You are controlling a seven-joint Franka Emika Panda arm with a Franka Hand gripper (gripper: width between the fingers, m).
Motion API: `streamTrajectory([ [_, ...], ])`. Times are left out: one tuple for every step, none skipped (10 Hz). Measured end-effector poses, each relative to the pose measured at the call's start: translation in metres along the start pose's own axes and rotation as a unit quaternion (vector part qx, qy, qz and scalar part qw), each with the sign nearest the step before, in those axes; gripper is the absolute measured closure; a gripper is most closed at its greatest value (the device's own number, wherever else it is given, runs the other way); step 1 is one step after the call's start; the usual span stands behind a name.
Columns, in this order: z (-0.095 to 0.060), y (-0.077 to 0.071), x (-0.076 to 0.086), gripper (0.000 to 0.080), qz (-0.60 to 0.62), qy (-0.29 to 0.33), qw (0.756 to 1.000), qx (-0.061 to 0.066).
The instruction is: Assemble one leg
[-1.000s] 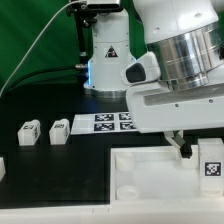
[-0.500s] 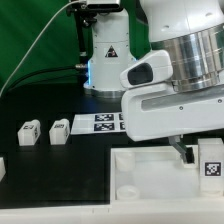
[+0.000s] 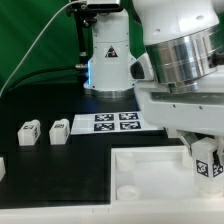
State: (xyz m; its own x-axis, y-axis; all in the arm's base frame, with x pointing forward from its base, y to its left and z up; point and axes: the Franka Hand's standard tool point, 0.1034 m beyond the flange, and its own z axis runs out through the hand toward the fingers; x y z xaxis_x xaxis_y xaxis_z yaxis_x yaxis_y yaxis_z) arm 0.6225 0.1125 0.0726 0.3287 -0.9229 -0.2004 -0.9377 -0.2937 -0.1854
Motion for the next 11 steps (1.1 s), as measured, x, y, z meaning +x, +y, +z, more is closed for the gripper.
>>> streamTrajectory([
  [0.0010, -0.0005, 0.0013, 0.0499, 0.118, -0.011, 0.993, 0.010],
  [0.0016, 0.0003, 0.0022, 0.0501, 0.166, -0.018, 0.986, 0.018],
  [0.0019, 0.0003, 0.0009, 0.0501, 0.146, -0.018, 0.989, 0.018],
  [0.0020, 0.0003, 0.0008, 0.0501, 0.139, -0.018, 0.990, 0.018],
  [0.0022, 0.0005, 0.0008, 0.0420, 0.117, -0.018, 0.993, 0.018],
  [0.0022, 0.0007, 0.0008, 0.0420, 0.099, -0.017, 0.995, 0.017],
  [0.0013, 0.0005, -0.0001, 0.0288, 0.001, -0.011, 1.000, 0.006],
  [-0.0016, -0.0029, -0.0012, 0.0179, -0.117, -0.001, 0.993, -0.008],
  [-0.0026, -0.0053, -0.0028, 0.0159, -0.220, 0.007, 0.975, -0.016],
  [-0.0022, -0.0042, -0.0008, 0.0159, -0.289, 0.006, 0.957, -0.017],
  [-0.0024, -0.0039, 0.0007, 0.0151, -0.339, 0.005, 0.941, -0.017],
])
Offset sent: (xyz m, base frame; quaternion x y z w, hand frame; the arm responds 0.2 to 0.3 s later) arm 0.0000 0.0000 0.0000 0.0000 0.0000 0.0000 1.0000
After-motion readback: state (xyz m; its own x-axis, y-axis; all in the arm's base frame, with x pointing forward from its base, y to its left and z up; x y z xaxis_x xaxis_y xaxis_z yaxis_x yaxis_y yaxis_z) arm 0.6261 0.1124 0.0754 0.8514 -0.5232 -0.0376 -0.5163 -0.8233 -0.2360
